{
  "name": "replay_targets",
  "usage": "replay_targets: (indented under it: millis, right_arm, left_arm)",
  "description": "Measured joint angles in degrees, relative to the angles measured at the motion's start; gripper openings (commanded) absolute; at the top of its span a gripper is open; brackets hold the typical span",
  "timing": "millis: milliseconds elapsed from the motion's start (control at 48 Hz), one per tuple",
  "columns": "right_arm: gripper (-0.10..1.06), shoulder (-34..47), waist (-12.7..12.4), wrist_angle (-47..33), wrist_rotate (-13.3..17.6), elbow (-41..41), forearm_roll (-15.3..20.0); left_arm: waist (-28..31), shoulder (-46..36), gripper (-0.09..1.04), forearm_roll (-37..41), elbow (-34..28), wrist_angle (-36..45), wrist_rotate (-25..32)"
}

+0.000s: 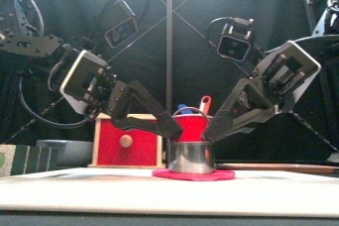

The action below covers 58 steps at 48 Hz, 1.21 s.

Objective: Get the cutter from the drawer then cut the dough then place the extra dough in the bowl
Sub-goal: Cut the dough

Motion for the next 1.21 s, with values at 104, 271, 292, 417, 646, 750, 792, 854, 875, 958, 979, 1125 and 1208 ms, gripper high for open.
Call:
replay_targets:
  millis: [104, 271, 292, 417, 646, 750, 792, 854, 875, 958, 979, 1125, 1208]
  right_arm:
    - [0.52, 0.4, -0.1, 0.4, 0.0, -0.2, -0.2]
    - [0.51, 0.6, 0.0, 2.6, 0.0, -0.7, -0.2]
    - [0.51, 0.6, -0.1, 2.9, 0.0, -0.8, -0.1]
    - [0.51, 0.6, -0.2, 4.7, 0.0, -1.0, -0.1]
    - [0.51, 0.4, -0.4, 7.1, 0.0, -0.6, 0.1]
    - [0.51, 0.4, -0.5, 8.1, 0.0, -0.5, 0.1]
    - [0.51, 0.4, -0.6, 8.5, 0.0, -0.6, 0.0]
    - [0.51, 0.4, -0.6, 9.4, 0.0, -0.5, -0.1]
    - [0.51, 0.4, -0.6, 9.7, 0.0, -0.5, -0.1]
    - [0.51, 0.4, -0.7, 11.2, 0.0, -0.4, -0.2]
    - [0.51, 0.4, -0.7, 11.5, 0.0, -0.4, -0.2]
    - [0.51, 0.4, -0.8, 12.8, 0.0, -0.4, -0.3]
    - [0.51, 0.4, -0.9, 13.2, 0.0, -0.4, -0.3]
  left_arm:
    - [0.1, 0.0, 0.57, 0.7, 0.0, 0.9, 0.0]
    - [0.5, 0.0, 0.57, 1.1, -0.2, 3.4, -0.1]
    - [0.5, 0.0, 0.57, 1.1, -0.2, 3.6, -0.1]
    - [0.9, 0.0, 0.56, 1.1, -0.3, 4.2, 0.0]
    - [1.6, 0.3, 0.52, 1.2, -0.4, 5.0, -0.1]
    - [1.7, 0.4, 0.52, 1.2, -0.5, 5.4, -0.1]
    - [1.8, 0.3, 0.52, 1.3, -0.5, 5.6, -0.1]
    - [1.9, 0.4, 0.52, 1.3, -0.6, 5.9, -0.2]
    - [1.9, 0.4, 0.52, 1.3, -0.6, 6.0, -0.2]
    - [2.1, 0.3, 0.52, 1.3, -0.7, 6.4, -0.1]
    - [2.1, 0.3, 0.52, 1.3, -0.7, 6.7, -0.1]
    - [2.5, 0.4, 0.51, 1.5, -0.9, 7.4, -0.2]
    - [2.7, 0.4, 0.51, 1.6, -1.0, 8.0, -0.1]
